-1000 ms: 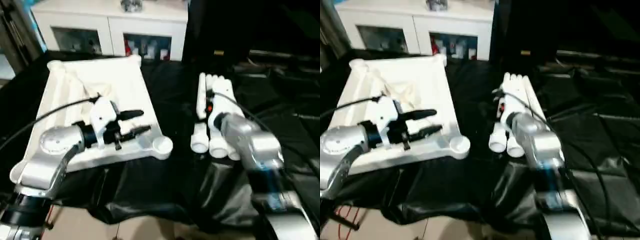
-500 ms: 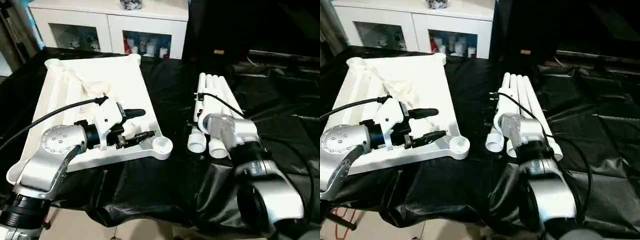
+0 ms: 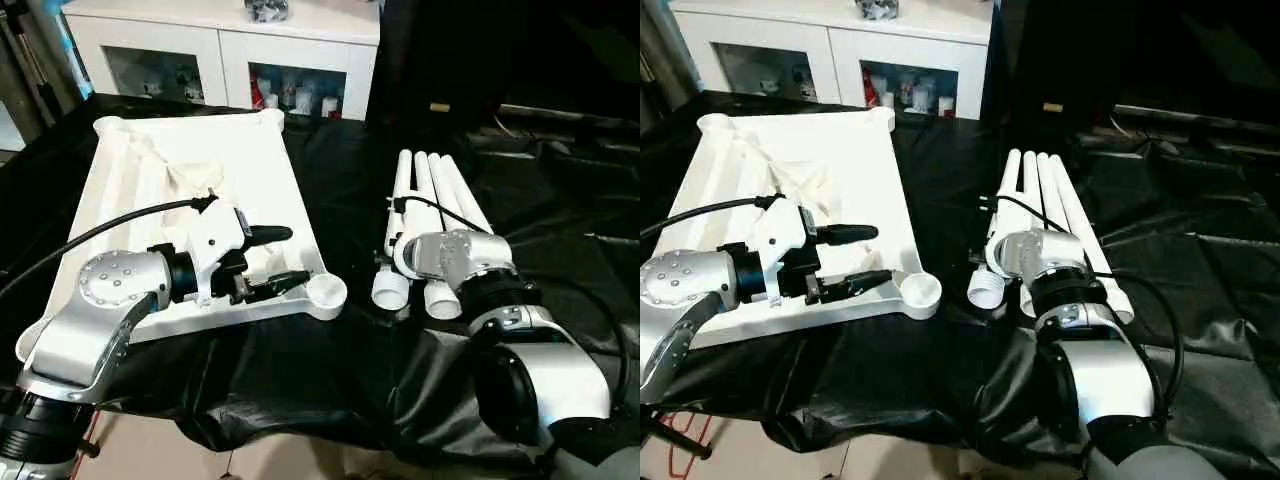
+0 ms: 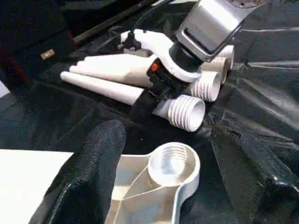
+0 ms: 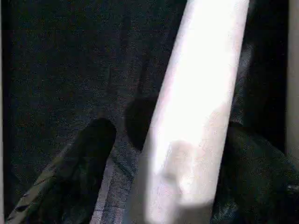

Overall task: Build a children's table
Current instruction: Pick table leg

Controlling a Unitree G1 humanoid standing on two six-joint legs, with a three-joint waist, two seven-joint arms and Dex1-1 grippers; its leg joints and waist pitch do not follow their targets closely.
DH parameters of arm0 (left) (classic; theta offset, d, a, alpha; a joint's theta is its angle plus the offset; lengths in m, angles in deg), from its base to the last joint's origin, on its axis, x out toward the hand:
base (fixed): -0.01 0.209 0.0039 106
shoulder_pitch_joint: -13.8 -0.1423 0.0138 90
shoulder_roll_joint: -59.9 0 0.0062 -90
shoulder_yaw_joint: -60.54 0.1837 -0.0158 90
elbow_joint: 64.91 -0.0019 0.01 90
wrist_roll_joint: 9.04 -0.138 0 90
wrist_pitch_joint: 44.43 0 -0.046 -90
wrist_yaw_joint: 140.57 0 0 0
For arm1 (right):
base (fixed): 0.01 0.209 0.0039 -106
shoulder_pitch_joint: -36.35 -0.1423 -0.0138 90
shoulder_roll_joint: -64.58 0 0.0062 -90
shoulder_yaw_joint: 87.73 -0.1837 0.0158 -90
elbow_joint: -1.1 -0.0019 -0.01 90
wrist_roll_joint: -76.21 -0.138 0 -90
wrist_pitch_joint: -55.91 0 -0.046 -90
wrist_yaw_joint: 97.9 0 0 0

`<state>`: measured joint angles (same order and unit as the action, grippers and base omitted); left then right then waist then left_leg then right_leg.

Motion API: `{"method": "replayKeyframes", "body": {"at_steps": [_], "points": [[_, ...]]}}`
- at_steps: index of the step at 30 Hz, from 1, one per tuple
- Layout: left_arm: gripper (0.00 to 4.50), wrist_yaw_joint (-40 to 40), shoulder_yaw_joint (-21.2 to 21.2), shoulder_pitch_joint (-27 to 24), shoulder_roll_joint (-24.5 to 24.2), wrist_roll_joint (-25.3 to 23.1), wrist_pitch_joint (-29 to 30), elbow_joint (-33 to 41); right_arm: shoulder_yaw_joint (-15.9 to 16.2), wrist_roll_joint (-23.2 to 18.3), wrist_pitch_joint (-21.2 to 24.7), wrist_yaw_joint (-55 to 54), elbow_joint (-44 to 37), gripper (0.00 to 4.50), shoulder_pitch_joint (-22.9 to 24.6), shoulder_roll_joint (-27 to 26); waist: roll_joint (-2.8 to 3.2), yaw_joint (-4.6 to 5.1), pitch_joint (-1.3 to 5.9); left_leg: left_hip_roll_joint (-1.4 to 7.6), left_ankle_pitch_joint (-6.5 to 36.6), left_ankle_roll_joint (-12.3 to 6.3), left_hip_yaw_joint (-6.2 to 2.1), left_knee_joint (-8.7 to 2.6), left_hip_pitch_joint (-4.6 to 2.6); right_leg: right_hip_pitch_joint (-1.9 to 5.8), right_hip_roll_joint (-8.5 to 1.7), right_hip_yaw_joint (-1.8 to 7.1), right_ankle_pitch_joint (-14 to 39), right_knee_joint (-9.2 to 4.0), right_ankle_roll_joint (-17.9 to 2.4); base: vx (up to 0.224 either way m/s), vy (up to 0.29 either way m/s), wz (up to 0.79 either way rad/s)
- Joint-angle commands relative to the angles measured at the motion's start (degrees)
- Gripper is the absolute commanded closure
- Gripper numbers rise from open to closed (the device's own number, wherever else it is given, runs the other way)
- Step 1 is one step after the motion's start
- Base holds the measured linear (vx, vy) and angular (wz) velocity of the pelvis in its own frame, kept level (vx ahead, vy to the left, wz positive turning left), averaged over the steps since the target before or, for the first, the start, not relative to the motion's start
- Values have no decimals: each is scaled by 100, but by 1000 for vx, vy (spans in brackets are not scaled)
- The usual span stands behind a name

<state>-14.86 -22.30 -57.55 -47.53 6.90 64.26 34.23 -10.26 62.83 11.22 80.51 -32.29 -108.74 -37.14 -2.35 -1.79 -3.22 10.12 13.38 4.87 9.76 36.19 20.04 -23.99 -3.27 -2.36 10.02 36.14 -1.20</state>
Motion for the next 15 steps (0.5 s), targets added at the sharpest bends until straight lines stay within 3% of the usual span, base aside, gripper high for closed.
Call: {"method": "replayKeyframes", "body": {"at_steps": [1, 6, 7, 9, 15], "points": [[113, -50, 88, 76, -72, -59, -18, 113, -61, -38, 31, -66, 181, 99, -4, 30, 68, 11, 358, 204, 641, 266, -21, -494, 8, 307, -384, 269, 1187, -353, -1084, 0, 0, 0], [113, -337, 191, 44, -245, 54, 254, 246, -311, -164, -8, -116, 438, 142, -120, 71, 56, 15, 361, 202, 619, 259, -23, -494, 18, 307, -385, 266, 1208, -340, -1078, 0, 0, 0], [86, -337, 191, 44, -245, 54, 254, 246, -311, -164, -8, -116, 438, 157, -120, 71, 61, 15, 356, 206, 616, 264, -21, -495, 10, 296, -382, 263, 1189, -341, -1077, 0, 0, 0], [79, -425, 184, 25, -301, 242, 557, 348, -450, -256, -47, -172, 520, 171, -148, 81, 60, 13, 360, 203, 600, 276, -15, -491, 8, 301, -383, 265, 1124, -327, -1102, 0, 0, 0], [31, -213, 84, 112, -228, 90, 357, 176, -656, -402, -77, -184, 523, 216, -182, 106, 60, 15, 353, 201, 699, 275, -22, -495, 14, 302, -378, 260, 1309, -363, -1036, 0, 0, 0]]}}
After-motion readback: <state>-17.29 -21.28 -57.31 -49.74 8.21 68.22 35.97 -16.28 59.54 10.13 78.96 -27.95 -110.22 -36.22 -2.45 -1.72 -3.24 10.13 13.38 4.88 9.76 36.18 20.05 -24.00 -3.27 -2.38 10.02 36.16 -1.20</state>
